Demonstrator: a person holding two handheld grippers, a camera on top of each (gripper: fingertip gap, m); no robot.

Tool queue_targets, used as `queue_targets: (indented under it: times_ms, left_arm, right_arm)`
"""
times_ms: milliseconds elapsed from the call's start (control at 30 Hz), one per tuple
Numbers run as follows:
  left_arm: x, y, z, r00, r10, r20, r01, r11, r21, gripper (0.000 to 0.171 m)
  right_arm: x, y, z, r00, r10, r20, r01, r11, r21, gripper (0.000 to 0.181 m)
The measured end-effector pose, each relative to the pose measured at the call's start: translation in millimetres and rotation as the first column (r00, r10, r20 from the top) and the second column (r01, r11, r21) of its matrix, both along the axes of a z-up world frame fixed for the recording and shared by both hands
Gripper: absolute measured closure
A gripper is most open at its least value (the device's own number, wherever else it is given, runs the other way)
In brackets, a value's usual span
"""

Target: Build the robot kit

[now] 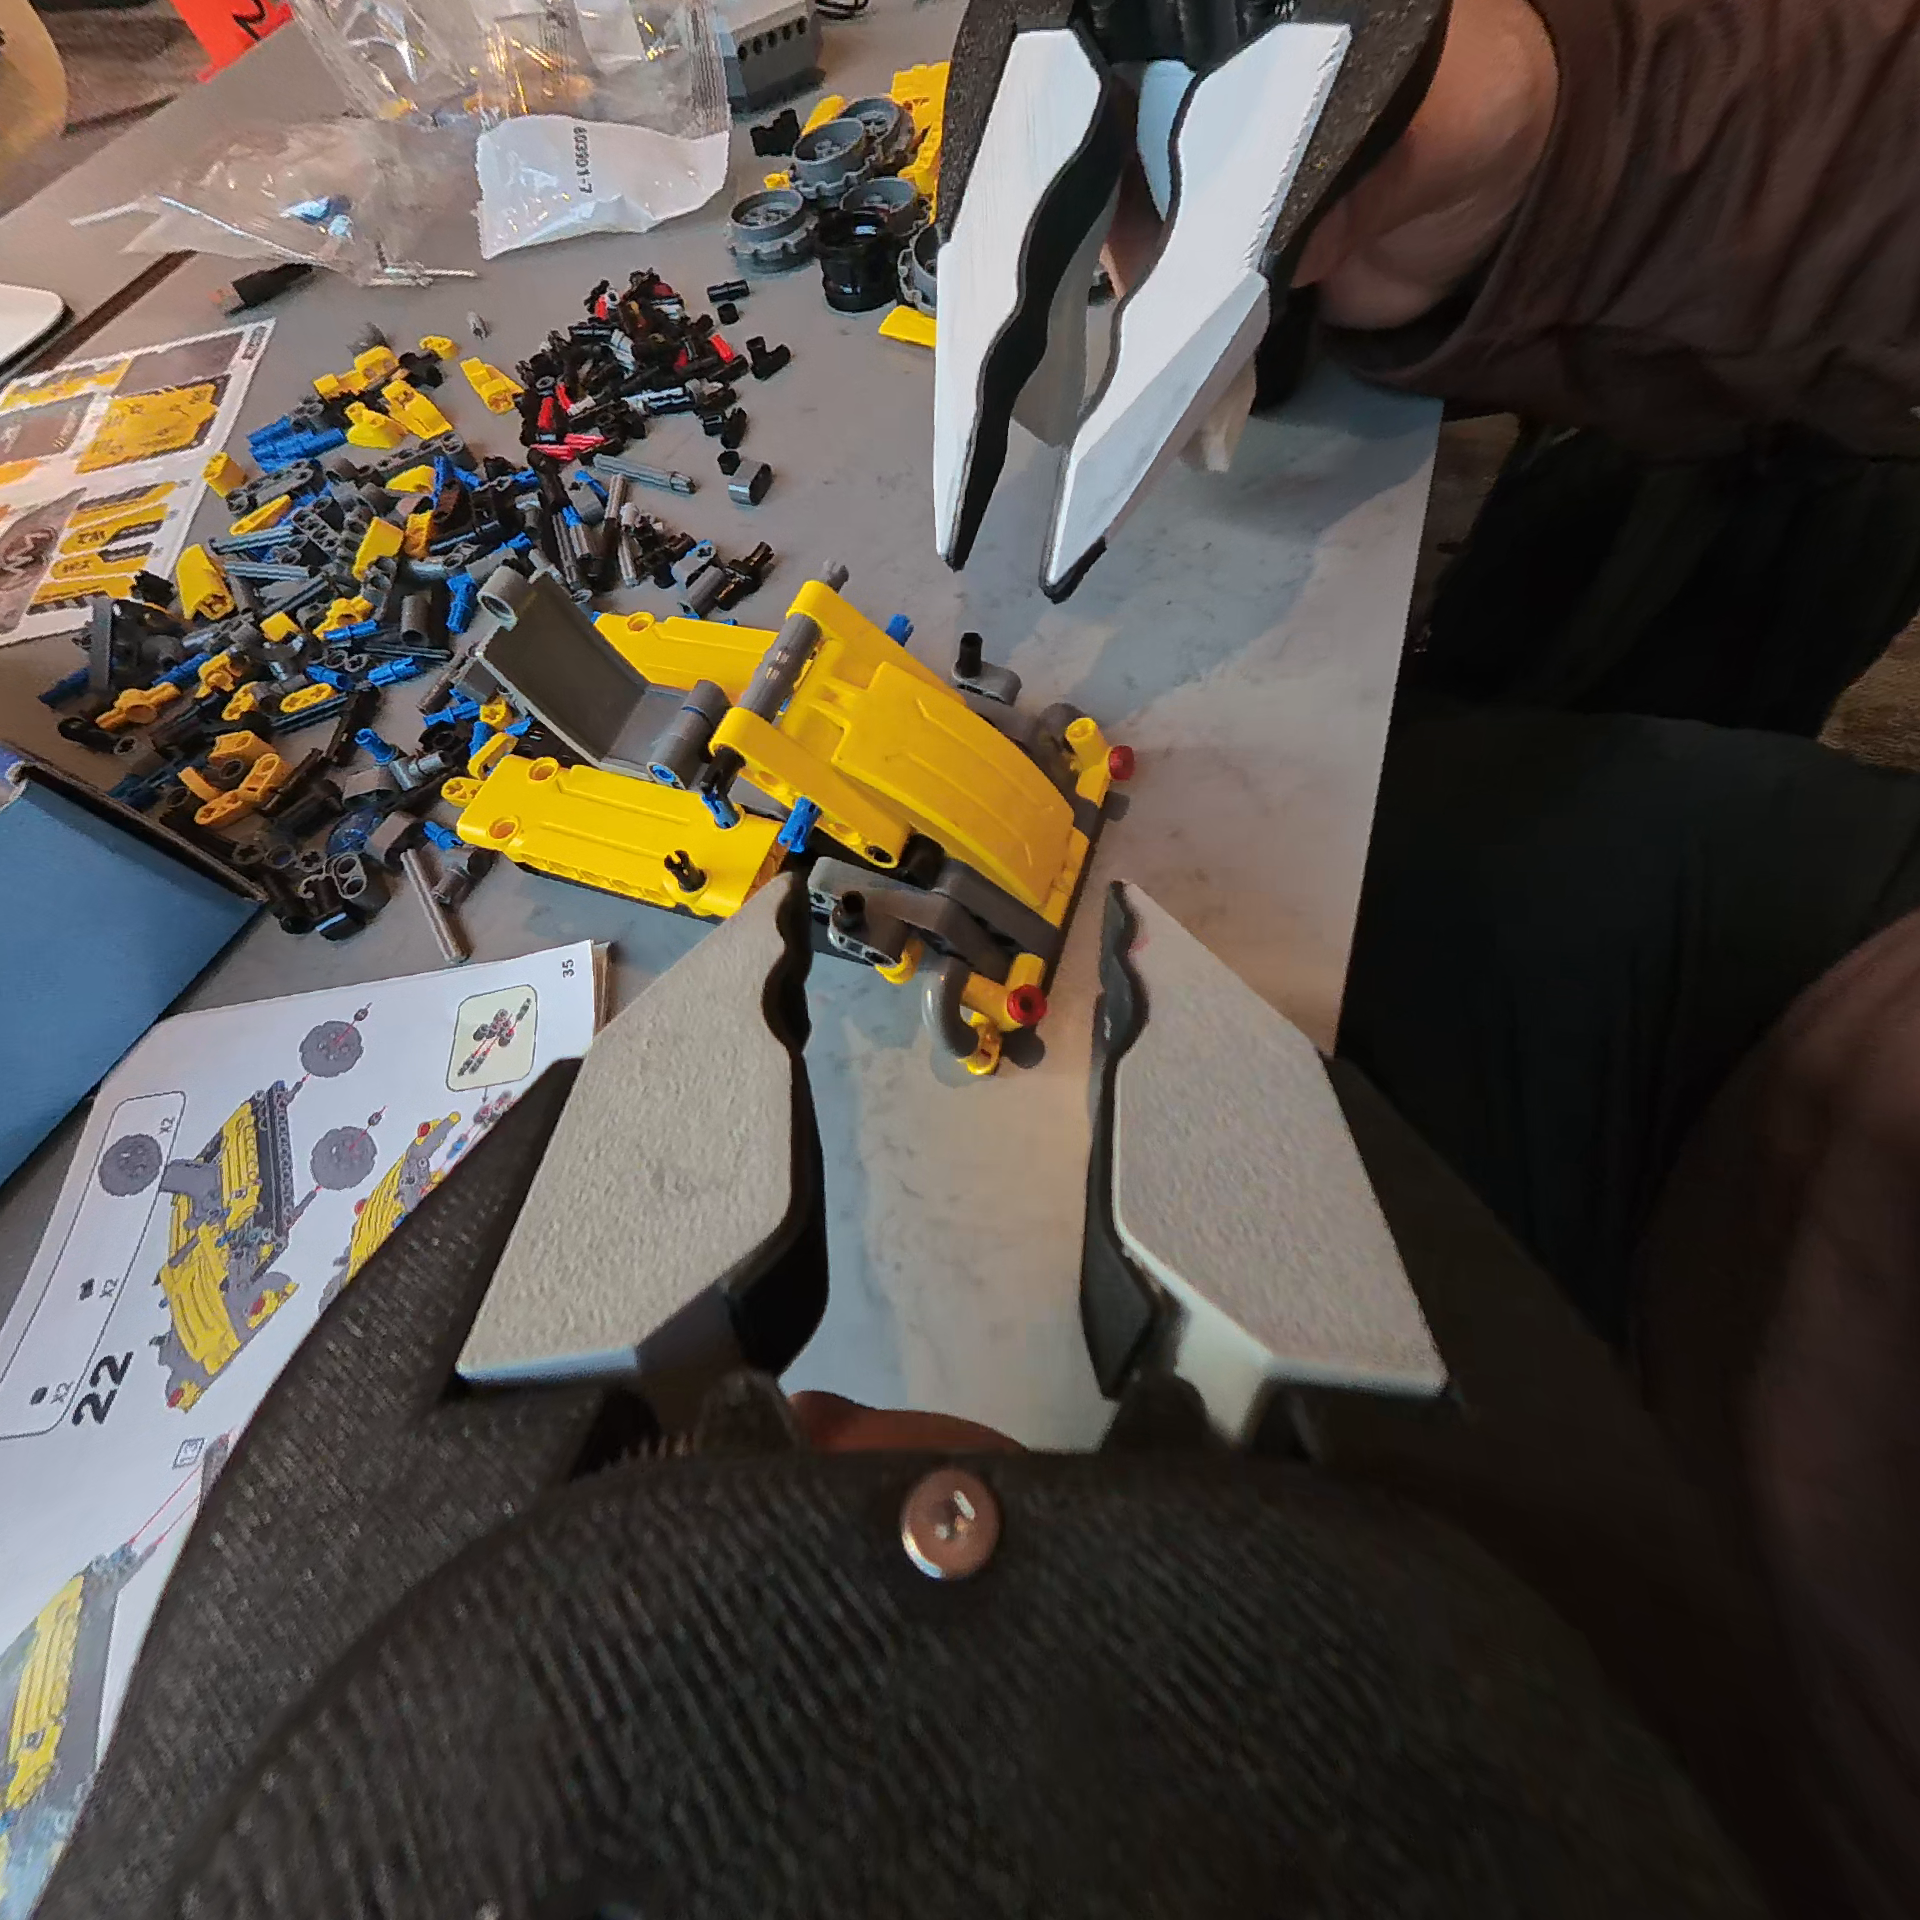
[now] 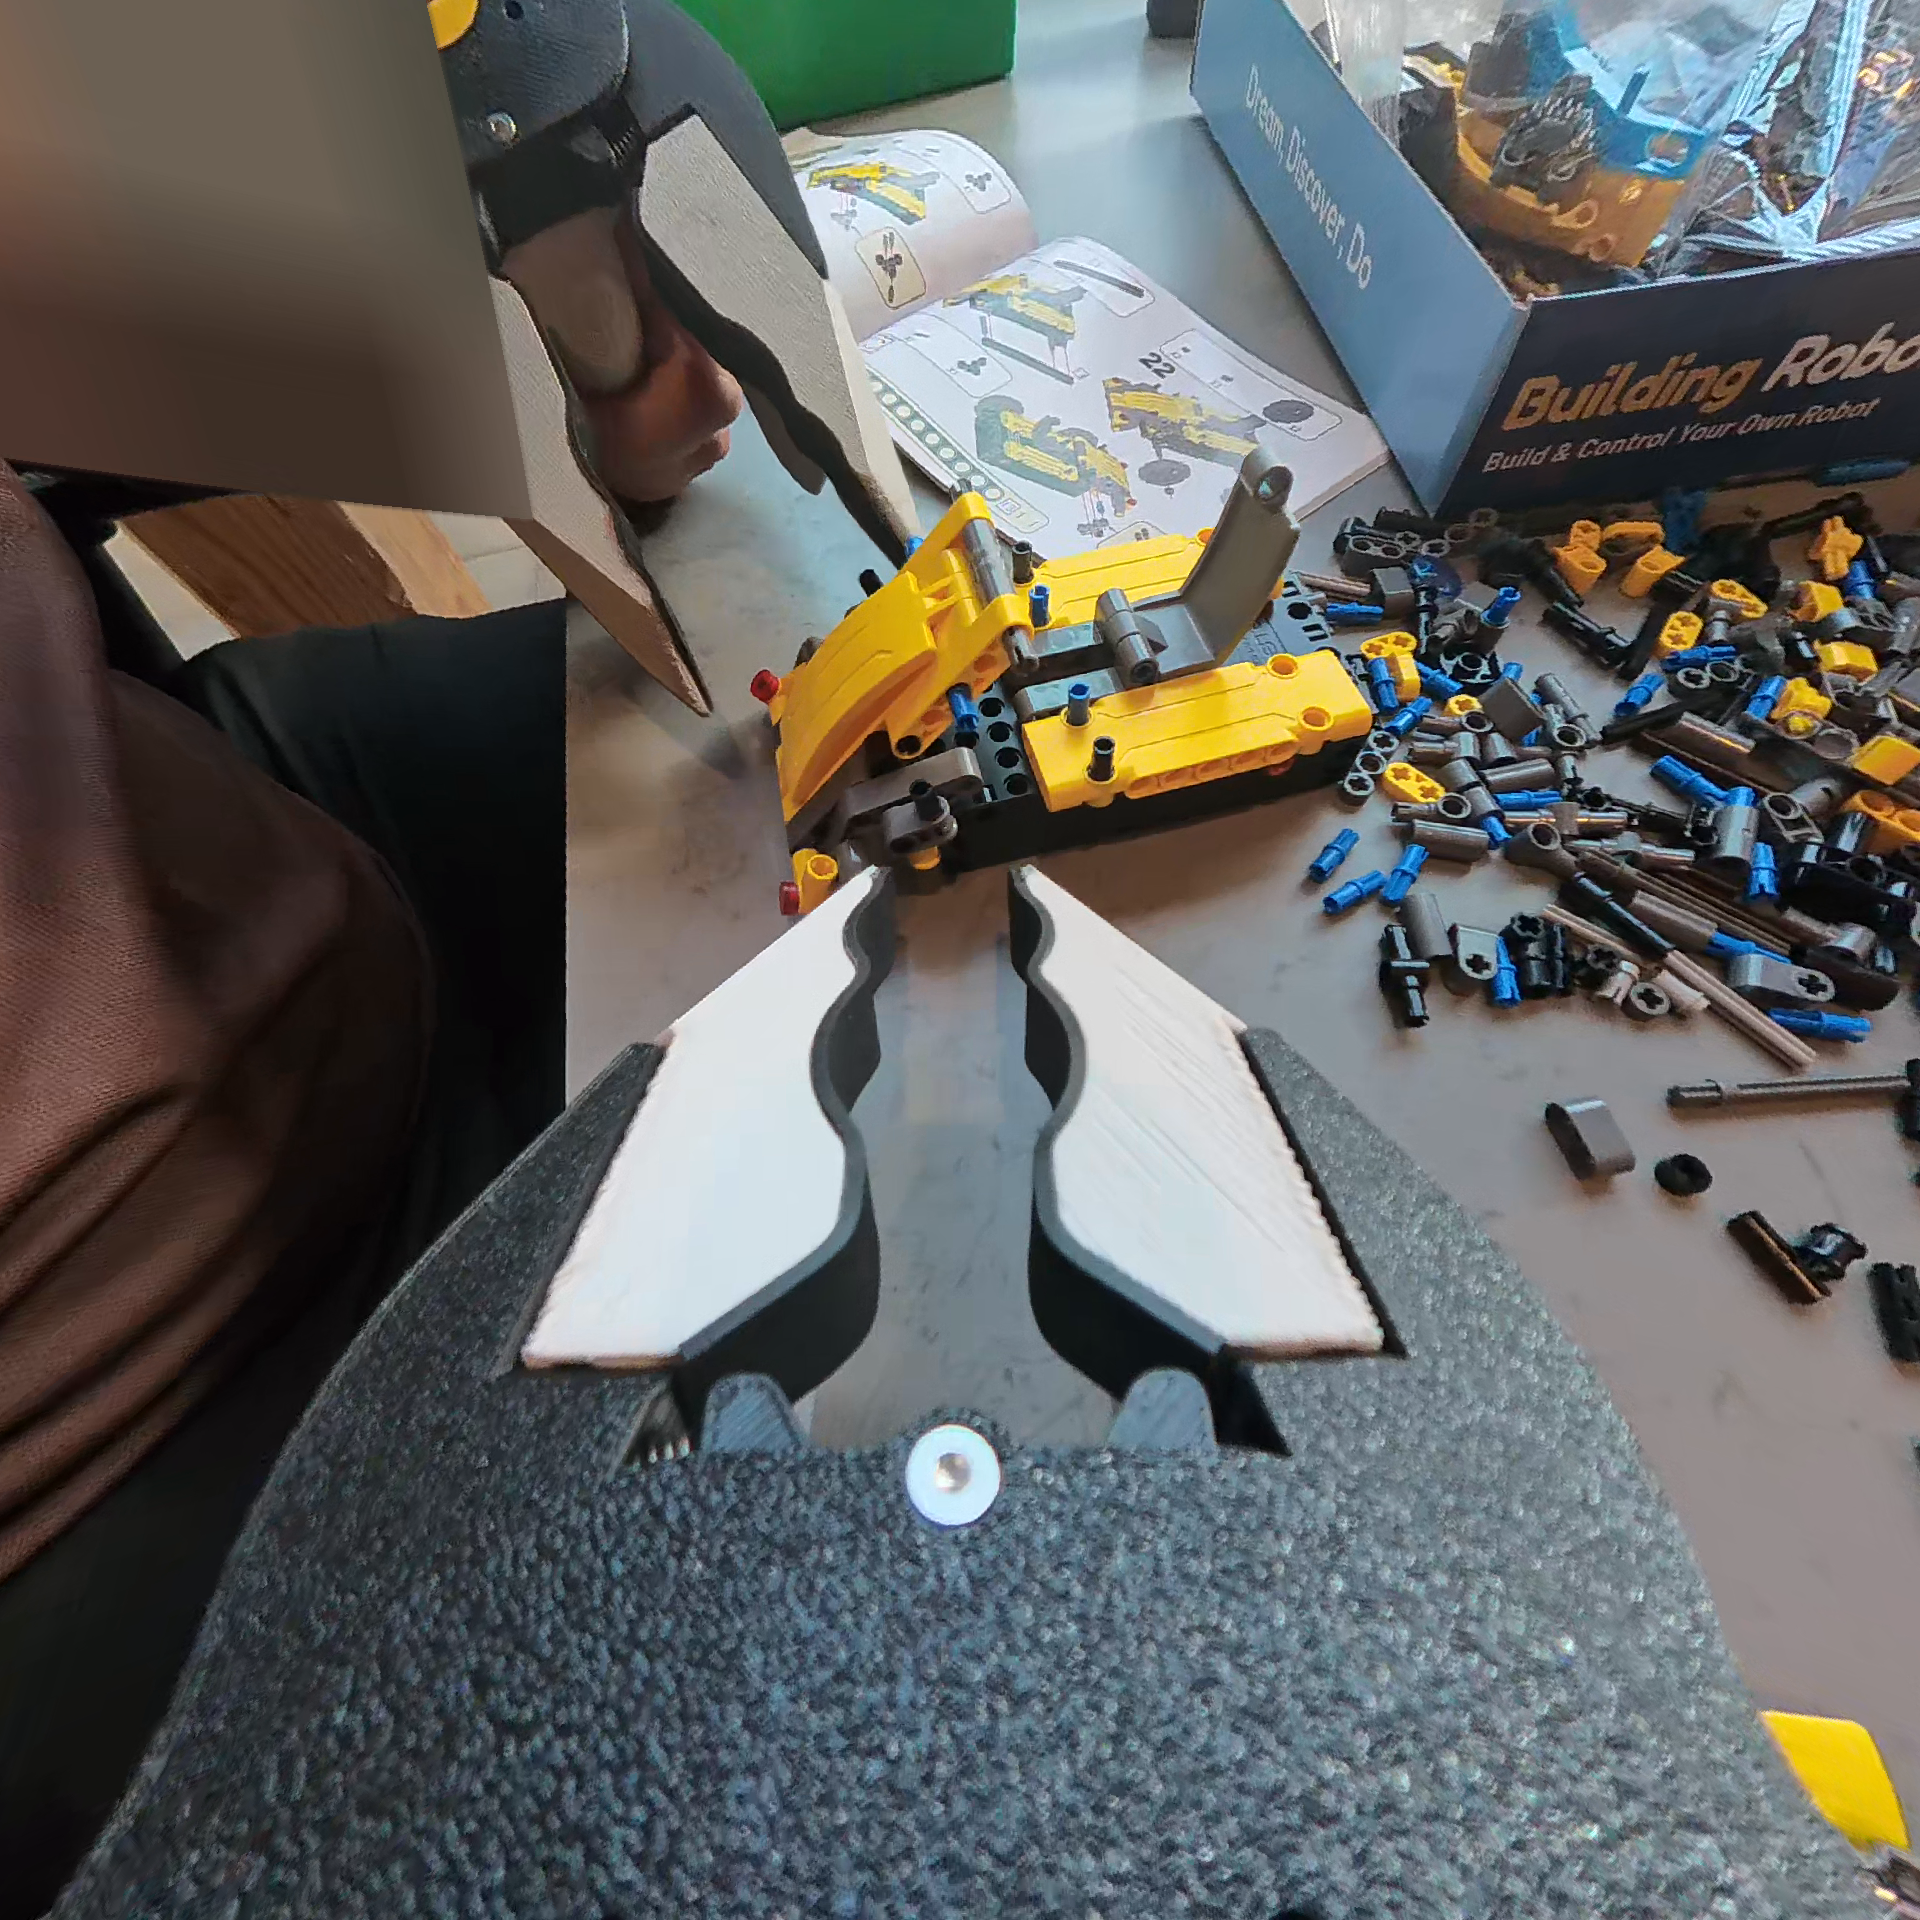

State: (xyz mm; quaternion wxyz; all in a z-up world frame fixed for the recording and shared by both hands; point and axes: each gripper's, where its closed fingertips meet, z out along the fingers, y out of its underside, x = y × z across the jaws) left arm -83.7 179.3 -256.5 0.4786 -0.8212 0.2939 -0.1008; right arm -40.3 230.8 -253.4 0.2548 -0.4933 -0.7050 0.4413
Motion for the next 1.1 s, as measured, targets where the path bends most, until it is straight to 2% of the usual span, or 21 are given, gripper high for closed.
queue_targets:
  times_ms: [367, 633, 800, 967, 1100]
  left_arm:
    - [-2.2, 3.7, -3.9, 0.999, 0.036, -0.031, -0.036, 0.999, -0.008, 0.119]
    - [-4.4, -0.8, -8.2, 0.996, -0.014, -0.084, 0.013, 1.0, -0.008, 0.118]
    - [-6.7, 6.1, -12.8, 0.99, -0.064, -0.123, 0.061, 0.998, -0.026, 0.133]
    - [-9.6, 6.8, -6.1, 0.995, -0.048, -0.087, 0.046, 0.998, -0.032, 0.144]
    - [-10.6, 1.9, -4.2, 0.999, -0.022, -0.043, 0.021, 0.999, -0.04, 0.141]
  right_arm:
    - [2.9, -3.4, 5.7, 0.999, 0.025, -0.038, -0.025, 1.0, -0.004, 0.162]
    - [-4.7, -7.3, -1.7, 1.0, 0.016, 0.0, -0.016, 0.999, 0.029, 0.16]
    - [-14.1, -13.6, -10.5, 0.999, 0.031, 0.034, -0.034, 0.994, 0.101, 0.157]
    - [-18.6, -20.1, -4.4, 0.999, 0.054, -0.005, -0.053, 0.993, 0.102, 0.172]
    - [-22.7, -21.5, -2.8, 0.999, 0.052, -0.002, -0.052, 0.996, 0.068, 0.171]
